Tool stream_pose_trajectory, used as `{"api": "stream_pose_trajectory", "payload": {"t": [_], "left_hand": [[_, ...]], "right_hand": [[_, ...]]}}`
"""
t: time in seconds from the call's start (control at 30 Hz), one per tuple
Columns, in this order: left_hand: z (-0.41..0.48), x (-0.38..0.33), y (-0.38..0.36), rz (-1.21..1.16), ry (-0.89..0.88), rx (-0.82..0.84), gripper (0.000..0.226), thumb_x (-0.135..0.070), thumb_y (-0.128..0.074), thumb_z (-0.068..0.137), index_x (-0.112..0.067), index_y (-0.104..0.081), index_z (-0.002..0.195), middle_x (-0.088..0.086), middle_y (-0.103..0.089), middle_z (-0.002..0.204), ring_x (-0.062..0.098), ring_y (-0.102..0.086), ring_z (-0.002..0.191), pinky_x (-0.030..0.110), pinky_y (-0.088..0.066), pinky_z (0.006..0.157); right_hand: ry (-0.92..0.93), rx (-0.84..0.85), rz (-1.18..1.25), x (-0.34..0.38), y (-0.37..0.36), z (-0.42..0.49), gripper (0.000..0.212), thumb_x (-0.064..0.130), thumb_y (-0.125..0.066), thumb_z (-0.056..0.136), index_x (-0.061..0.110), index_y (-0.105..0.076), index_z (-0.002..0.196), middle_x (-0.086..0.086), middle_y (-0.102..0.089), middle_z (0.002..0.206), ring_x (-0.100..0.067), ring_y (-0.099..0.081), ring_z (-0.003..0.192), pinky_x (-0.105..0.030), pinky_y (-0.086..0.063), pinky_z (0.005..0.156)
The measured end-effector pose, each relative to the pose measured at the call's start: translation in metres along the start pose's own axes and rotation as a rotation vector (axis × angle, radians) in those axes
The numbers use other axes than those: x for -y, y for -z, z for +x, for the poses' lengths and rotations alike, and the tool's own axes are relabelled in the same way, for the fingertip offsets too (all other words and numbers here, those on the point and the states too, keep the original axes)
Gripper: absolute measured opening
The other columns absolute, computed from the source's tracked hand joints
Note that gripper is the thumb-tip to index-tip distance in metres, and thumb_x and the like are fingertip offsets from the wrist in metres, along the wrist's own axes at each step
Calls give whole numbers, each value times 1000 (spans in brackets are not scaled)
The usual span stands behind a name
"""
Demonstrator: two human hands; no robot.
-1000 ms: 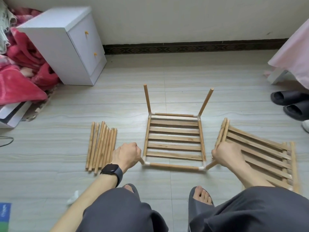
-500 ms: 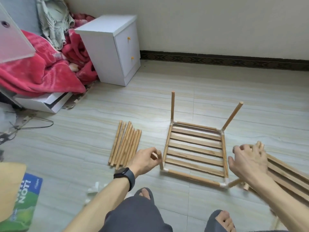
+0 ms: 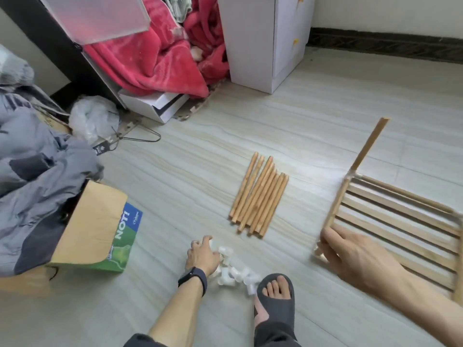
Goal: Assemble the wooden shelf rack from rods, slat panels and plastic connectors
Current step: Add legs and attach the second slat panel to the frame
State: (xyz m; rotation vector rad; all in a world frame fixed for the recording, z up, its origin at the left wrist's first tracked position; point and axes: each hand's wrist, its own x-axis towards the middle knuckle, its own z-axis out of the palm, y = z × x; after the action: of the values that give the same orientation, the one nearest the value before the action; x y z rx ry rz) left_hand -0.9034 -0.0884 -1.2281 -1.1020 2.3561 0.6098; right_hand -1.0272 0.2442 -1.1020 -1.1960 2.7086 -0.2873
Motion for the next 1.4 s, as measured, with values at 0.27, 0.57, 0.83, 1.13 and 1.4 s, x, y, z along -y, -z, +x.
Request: {"api": "stream_pose_trajectory", "payload": {"t": [0.27, 0.57, 0.83, 1.13, 1.4], "left_hand": [[29, 8, -26, 83, -53, -3, 40, -6, -42, 98, -25, -56, 130, 5, -45, 138, 26, -57, 114, 32, -48, 93], [-9, -58, 52, -234, -240, -79, 22, -27, -53, 102, -23, -56, 124, 10, -62, 121, 24, -58, 94, 34, -49, 81], [-134, -189, 164, -764, -655, 443, 55, -56, -64, 91, -11, -66, 122, 4, -76, 109, 10, -68, 75, 22, -53, 67], [-204, -255, 178, -533, -807, 531, 44, -54, -57, 96, -17, -70, 116, -6, -76, 93, 9, -68, 75, 25, -52, 71], [-208, -247, 143, -438, -804, 523, 42, -44, -71, 92, -28, -58, 129, 3, -75, 108, 14, -74, 90, 26, -56, 73]], "right_hand": [[-42, 67, 30, 6, -4, 0, 10, 17, -48, 99, 15, -41, 92, -2, -52, 85, -29, -56, 72, -47, -49, 58], [-111, 357, 27, 8, 40, 10, 11, 23, -48, 98, 21, -56, 106, 1, -69, 105, -28, -63, 98, -40, -51, 83], [-306, 272, 365, 21, 139, 4, 56, 47, -65, 92, 27, -45, 141, 8, -68, 124, -13, -67, 100, -27, -48, 90], [-345, -117, 725, 8, 166, -32, 15, 31, -60, 101, 22, -62, 113, 7, -65, 100, -11, -75, 73, -31, -57, 71], [-449, -124, 676, -5, 138, -58, 18, 38, -77, 89, 21, -73, 91, -1, -75, 86, -14, -72, 72, -29, -57, 68]]}}
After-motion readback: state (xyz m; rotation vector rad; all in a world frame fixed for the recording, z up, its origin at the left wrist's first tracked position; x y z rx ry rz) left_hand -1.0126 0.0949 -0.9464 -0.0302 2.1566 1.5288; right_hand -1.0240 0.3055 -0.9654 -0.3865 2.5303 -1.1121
